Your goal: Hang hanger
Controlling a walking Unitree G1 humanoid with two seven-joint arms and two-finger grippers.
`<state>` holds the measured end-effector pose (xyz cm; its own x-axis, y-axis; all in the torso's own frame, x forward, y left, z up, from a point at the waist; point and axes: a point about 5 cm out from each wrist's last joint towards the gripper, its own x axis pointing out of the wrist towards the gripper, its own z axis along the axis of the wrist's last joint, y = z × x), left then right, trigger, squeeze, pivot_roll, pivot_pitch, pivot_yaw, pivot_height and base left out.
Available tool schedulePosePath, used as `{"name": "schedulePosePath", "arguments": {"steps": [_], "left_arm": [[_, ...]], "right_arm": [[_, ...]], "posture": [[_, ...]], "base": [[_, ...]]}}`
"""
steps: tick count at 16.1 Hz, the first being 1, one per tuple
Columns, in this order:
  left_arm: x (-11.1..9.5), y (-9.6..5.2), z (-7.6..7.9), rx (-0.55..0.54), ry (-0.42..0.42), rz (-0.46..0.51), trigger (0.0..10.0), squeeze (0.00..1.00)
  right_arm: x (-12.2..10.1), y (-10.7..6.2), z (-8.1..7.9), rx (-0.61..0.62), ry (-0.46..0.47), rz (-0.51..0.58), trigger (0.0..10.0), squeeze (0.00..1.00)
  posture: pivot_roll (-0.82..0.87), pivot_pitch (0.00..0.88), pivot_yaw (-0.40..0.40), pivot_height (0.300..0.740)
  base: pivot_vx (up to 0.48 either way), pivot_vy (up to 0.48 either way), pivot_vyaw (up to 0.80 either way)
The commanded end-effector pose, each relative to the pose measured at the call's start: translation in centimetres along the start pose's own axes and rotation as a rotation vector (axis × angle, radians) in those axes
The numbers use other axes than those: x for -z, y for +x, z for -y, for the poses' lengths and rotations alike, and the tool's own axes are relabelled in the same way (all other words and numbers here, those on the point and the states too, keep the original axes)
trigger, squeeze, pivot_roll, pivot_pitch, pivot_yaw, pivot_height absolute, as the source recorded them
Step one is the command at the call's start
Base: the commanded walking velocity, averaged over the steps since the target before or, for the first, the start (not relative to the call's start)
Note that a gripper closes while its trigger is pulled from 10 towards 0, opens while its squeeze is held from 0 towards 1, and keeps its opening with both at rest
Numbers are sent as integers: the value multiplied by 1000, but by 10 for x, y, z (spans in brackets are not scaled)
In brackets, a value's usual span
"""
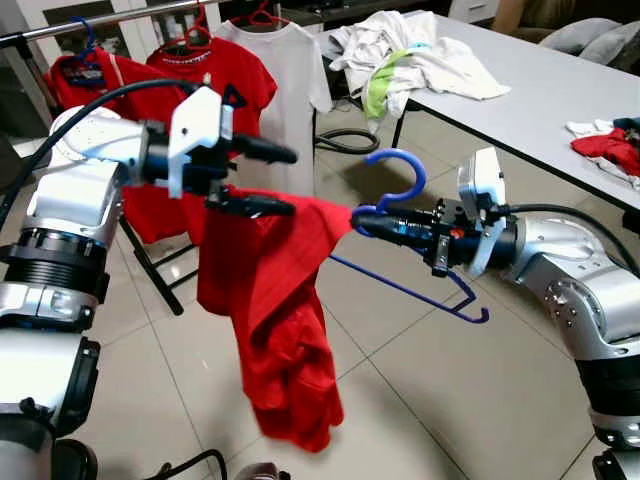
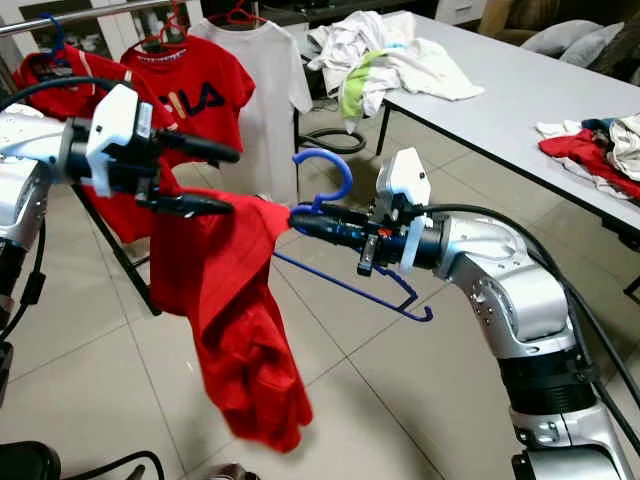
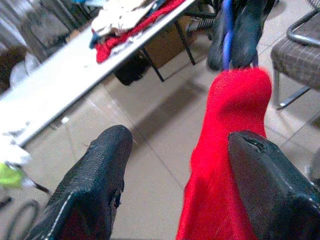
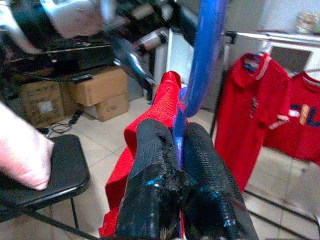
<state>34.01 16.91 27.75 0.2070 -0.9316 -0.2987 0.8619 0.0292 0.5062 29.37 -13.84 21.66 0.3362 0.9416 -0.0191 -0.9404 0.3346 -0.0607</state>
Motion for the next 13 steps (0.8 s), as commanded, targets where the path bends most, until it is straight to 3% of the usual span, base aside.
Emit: {"name": "schedulePosePath", "arguments": {"steps": [1,4,7,9,11,12,13], "left_arm": [[-2,9,6,-6,56,-11,10000,0],[-5,20,12,-141,108,25,10000,0],[10,32,37,-296,53,33,10000,0],[34,38,48,-576,-10,9,10000,0],[50,37,52,-751,-18,-57,10000,0],[56,37,51,-808,-20,-76,9608,0],[62,38,50,-892,-6,-103,8039,0]], "right_arm": [[-7,1,5,45,-23,25,0,0],[-5,4,13,171,24,34,0,0],[-2,13,18,288,95,81,0,0],[0,22,23,401,150,126,0,0],[-1,28,27,477,218,193,0,0],[-2,32,26,470,229,212,0,0],[-5,38,22,448,240,236,0,0]], "posture": [[26,0,52,740],[24,0,56,740],[24,0,49,740],[25,0,37,740],[32,0,27,740],[34,0,21,740],[33,0,21,740]], "base": [[0,0,0],[0,0,0],[0,0,0],[0,0,0],[0,0,0],[0,0,0],[0,0,0]]}}
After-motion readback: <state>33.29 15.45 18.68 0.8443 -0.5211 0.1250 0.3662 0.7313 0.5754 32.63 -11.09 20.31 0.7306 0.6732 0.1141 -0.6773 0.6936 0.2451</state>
